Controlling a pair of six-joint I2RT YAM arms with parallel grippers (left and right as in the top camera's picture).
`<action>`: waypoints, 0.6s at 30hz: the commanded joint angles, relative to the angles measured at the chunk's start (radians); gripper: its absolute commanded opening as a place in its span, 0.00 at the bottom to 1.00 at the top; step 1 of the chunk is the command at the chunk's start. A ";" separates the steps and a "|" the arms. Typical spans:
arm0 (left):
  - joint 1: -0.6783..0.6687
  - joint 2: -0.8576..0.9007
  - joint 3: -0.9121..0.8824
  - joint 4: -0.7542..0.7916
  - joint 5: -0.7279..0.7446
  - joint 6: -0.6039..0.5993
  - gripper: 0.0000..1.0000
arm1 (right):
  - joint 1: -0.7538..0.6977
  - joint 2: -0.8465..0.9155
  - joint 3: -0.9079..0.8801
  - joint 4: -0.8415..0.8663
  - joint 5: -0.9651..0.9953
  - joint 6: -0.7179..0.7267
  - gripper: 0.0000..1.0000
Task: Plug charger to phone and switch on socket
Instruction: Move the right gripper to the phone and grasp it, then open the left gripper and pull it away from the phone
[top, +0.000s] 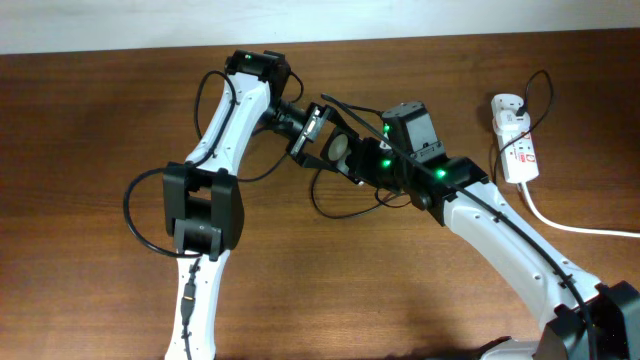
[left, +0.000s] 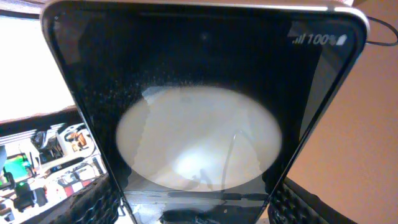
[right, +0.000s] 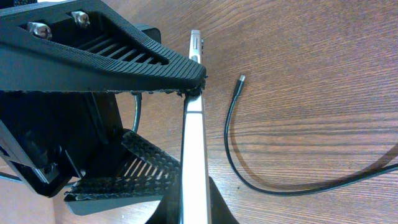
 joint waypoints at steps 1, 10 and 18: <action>-0.002 -0.004 0.023 -0.002 0.037 -0.010 0.35 | 0.005 0.007 0.018 -0.003 -0.011 -0.016 0.04; -0.002 -0.004 0.023 -0.002 0.032 -0.010 0.99 | 0.000 0.005 0.018 -0.004 -0.014 -0.016 0.04; -0.001 -0.004 0.023 -0.002 -0.001 -0.010 0.99 | -0.076 0.002 0.018 -0.045 -0.048 -0.016 0.04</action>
